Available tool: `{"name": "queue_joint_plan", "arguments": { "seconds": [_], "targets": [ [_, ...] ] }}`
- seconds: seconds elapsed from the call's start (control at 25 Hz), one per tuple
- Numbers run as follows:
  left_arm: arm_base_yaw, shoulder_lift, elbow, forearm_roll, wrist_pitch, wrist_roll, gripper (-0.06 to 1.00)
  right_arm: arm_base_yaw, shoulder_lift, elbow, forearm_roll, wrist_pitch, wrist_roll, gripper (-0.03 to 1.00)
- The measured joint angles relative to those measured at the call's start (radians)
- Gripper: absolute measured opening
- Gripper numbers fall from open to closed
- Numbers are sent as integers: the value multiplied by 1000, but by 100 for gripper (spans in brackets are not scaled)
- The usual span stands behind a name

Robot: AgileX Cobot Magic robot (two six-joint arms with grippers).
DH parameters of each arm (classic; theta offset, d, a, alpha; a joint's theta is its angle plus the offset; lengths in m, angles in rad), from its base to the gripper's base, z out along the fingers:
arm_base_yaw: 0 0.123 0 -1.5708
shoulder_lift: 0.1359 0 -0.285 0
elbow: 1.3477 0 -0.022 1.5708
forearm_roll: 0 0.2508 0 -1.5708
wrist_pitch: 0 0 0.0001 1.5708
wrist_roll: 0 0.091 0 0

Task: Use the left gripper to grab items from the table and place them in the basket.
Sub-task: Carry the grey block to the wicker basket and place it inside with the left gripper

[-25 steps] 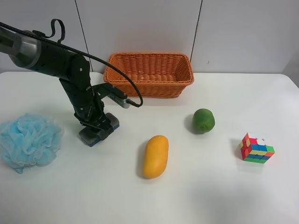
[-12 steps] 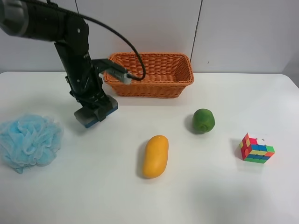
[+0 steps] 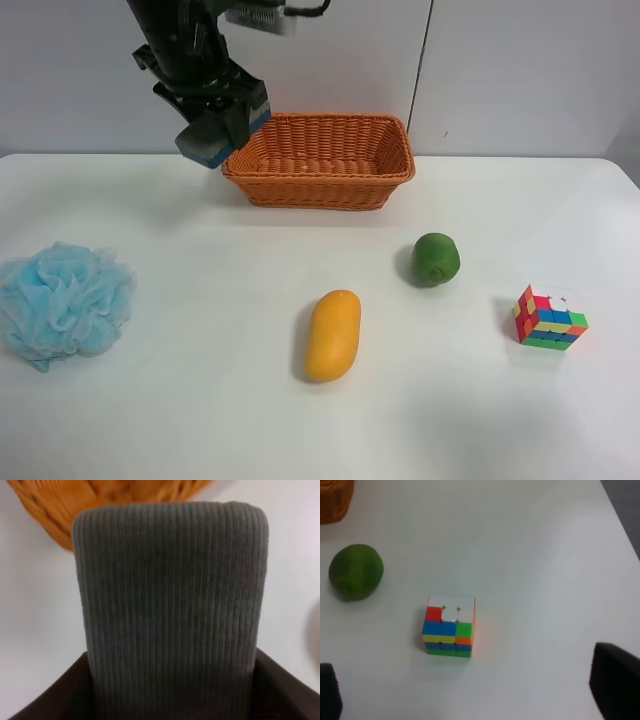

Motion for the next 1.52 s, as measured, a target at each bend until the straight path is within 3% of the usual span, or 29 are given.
{"name": "queue_joint_plan", "arguments": {
  "seconds": [0.28, 0.44, 0.92, 1.2, 1.52],
  "targets": [
    [0, 152, -226, -20, -3, 1, 55, 0, 0, 0, 0, 0, 0, 99],
    [0, 225, -290, -40, -74, 18, 55, 0, 0, 0, 0, 0, 0, 99],
    [0, 401, -305, -87, -392, 27, 55, 0, 0, 0, 0, 0, 0, 99],
    [0, 478, -305, -119, -467, 28, 55, 0, 0, 0, 0, 0, 0, 99],
    [0, 507, -305, -131, -478, 30, 55, 0, 0, 0, 0, 0, 0, 99]
  ]
}}
